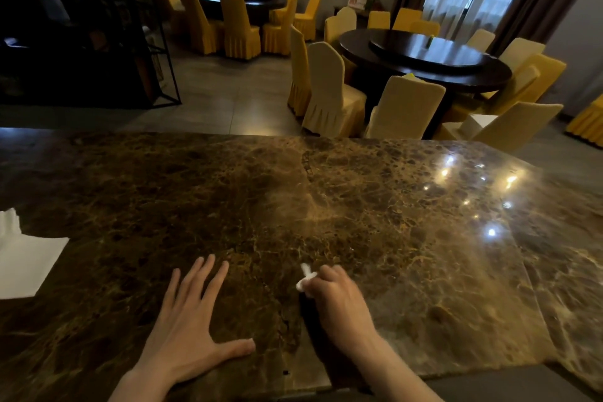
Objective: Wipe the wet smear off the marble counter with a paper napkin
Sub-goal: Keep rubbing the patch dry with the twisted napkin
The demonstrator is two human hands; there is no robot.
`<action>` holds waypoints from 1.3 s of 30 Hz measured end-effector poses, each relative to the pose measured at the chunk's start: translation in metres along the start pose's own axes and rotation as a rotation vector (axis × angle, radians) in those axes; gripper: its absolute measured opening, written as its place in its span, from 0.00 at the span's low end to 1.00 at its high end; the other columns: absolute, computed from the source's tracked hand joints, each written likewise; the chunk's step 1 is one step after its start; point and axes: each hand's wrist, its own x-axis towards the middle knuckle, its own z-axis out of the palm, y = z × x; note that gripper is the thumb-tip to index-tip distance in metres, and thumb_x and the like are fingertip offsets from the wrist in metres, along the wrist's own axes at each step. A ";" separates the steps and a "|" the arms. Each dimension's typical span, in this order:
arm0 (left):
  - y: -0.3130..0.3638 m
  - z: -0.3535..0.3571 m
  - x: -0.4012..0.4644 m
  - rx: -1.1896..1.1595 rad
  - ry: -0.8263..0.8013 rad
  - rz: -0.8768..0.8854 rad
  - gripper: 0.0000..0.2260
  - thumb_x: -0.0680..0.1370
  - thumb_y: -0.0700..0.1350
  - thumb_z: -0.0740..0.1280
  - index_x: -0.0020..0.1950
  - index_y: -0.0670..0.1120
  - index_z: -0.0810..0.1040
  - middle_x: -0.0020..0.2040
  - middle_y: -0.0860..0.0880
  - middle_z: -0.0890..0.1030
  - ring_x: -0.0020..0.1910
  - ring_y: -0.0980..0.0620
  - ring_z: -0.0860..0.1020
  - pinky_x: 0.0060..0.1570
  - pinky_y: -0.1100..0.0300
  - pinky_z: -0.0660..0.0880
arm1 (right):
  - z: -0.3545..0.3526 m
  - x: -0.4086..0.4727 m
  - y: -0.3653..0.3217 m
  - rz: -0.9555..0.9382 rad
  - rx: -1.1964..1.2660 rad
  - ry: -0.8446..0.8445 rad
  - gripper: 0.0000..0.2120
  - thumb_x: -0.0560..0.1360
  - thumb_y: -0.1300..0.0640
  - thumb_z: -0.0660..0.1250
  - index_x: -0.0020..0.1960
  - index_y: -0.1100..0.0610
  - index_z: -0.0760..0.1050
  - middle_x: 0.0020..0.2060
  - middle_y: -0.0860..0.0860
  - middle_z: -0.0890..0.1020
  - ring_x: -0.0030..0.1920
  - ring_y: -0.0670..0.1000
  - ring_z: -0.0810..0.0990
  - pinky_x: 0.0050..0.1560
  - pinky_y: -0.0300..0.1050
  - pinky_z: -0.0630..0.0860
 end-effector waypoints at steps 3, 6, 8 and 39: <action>0.021 -0.001 0.021 -0.013 0.030 0.051 0.63 0.59 0.90 0.54 0.81 0.60 0.31 0.82 0.57 0.29 0.78 0.59 0.25 0.81 0.46 0.30 | -0.022 0.005 0.042 0.268 -0.050 0.133 0.06 0.77 0.59 0.71 0.50 0.51 0.85 0.42 0.48 0.77 0.46 0.51 0.74 0.42 0.45 0.72; 0.025 0.007 0.035 0.028 0.012 0.049 0.60 0.62 0.89 0.50 0.81 0.58 0.31 0.82 0.56 0.29 0.78 0.57 0.25 0.81 0.46 0.30 | -0.034 0.015 0.070 0.529 -0.062 0.227 0.07 0.79 0.60 0.68 0.50 0.56 0.86 0.41 0.51 0.78 0.46 0.54 0.75 0.42 0.46 0.71; 0.022 0.016 0.038 0.067 0.013 0.034 0.56 0.65 0.88 0.44 0.82 0.57 0.32 0.83 0.55 0.31 0.79 0.57 0.25 0.82 0.46 0.31 | -0.028 0.020 0.060 0.558 -0.075 0.256 0.09 0.79 0.62 0.67 0.55 0.56 0.85 0.45 0.52 0.80 0.49 0.53 0.75 0.46 0.45 0.72; 0.018 0.023 0.039 0.155 -0.015 0.036 0.52 0.66 0.87 0.39 0.81 0.58 0.31 0.83 0.55 0.30 0.79 0.55 0.26 0.82 0.45 0.32 | -0.022 0.045 0.053 0.443 -0.099 0.179 0.08 0.80 0.61 0.65 0.55 0.56 0.83 0.49 0.52 0.79 0.53 0.53 0.76 0.50 0.45 0.75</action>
